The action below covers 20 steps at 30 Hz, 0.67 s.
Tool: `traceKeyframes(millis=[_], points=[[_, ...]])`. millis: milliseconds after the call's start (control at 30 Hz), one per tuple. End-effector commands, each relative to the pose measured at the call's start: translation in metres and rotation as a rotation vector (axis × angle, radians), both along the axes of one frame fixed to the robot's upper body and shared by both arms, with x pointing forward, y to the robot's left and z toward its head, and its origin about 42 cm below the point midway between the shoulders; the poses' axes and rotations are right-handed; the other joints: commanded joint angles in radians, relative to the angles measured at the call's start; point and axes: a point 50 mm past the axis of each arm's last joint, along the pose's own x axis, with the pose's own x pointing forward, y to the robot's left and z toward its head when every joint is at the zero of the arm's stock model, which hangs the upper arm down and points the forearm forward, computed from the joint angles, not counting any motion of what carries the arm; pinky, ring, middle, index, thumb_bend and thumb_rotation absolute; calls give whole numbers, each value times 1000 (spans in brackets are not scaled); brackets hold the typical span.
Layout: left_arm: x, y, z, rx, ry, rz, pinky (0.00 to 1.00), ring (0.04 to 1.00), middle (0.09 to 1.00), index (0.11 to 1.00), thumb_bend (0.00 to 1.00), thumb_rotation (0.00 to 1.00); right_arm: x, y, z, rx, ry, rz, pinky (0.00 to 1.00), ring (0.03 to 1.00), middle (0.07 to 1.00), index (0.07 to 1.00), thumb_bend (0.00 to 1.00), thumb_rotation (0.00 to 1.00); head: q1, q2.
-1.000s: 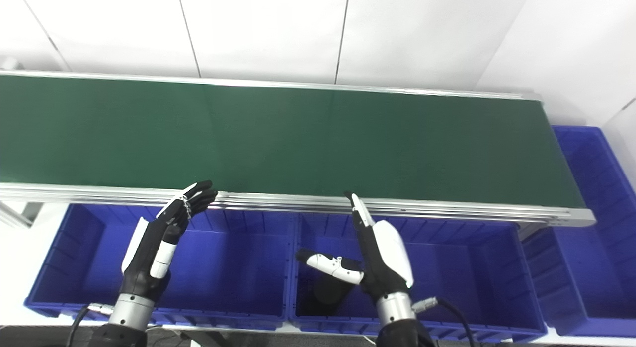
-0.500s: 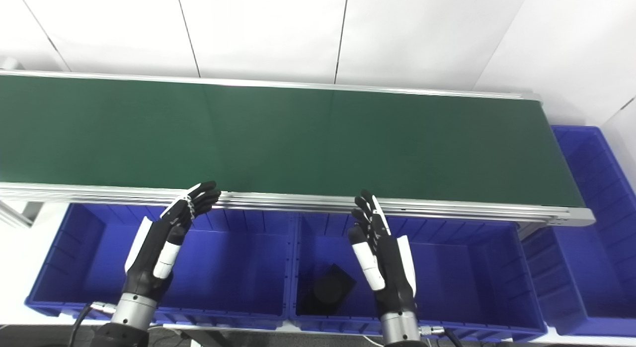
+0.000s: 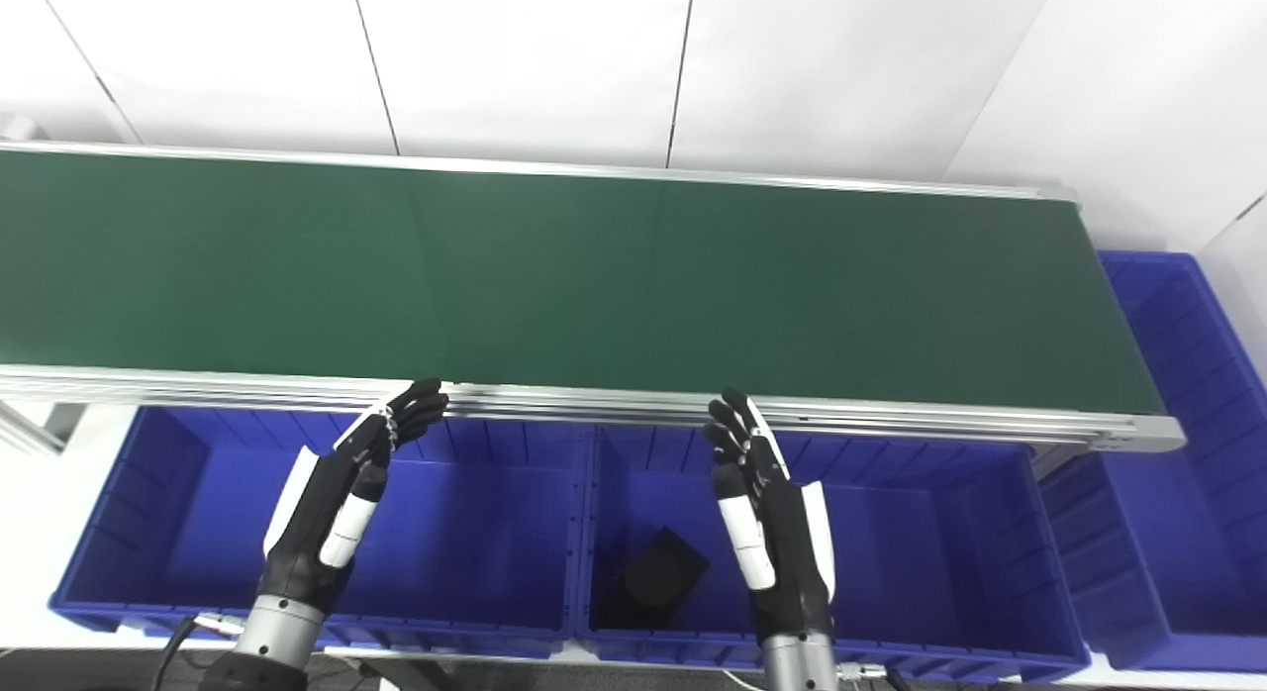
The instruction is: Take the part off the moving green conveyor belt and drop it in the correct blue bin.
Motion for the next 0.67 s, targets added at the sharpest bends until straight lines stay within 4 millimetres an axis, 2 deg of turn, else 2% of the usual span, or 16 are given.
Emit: traceKeyframes(millis=[0,133,233,467,633], points=[[4,-3,9,-17,-70,3,867,841,832,835,781,1000,2,3,9,12,-91,-12,829,851,886,921,664,932,1,0],[4,-3,7,-11,-71,-1,869,845,837,839,802,1000,2,3,8,26,-89,-19,848,854,888,920,668,931,-2,-4],[3,-2,6,-15,-64,2,872,850,842,843,812,1000,2,4,6,30,-88,-20,859,861,890,918,667,926,-4,-22],[2,-1,2,-23,-66,2,880,859,850,845,801,1000,0,5,2,13,-91,-16,844,850,875,915,603,901,3,-48],[3,-1,0,-38,-63,5,875,853,843,840,829,1000,-1,6,-2,28,-87,-24,863,861,880,915,634,909,3,-59]])
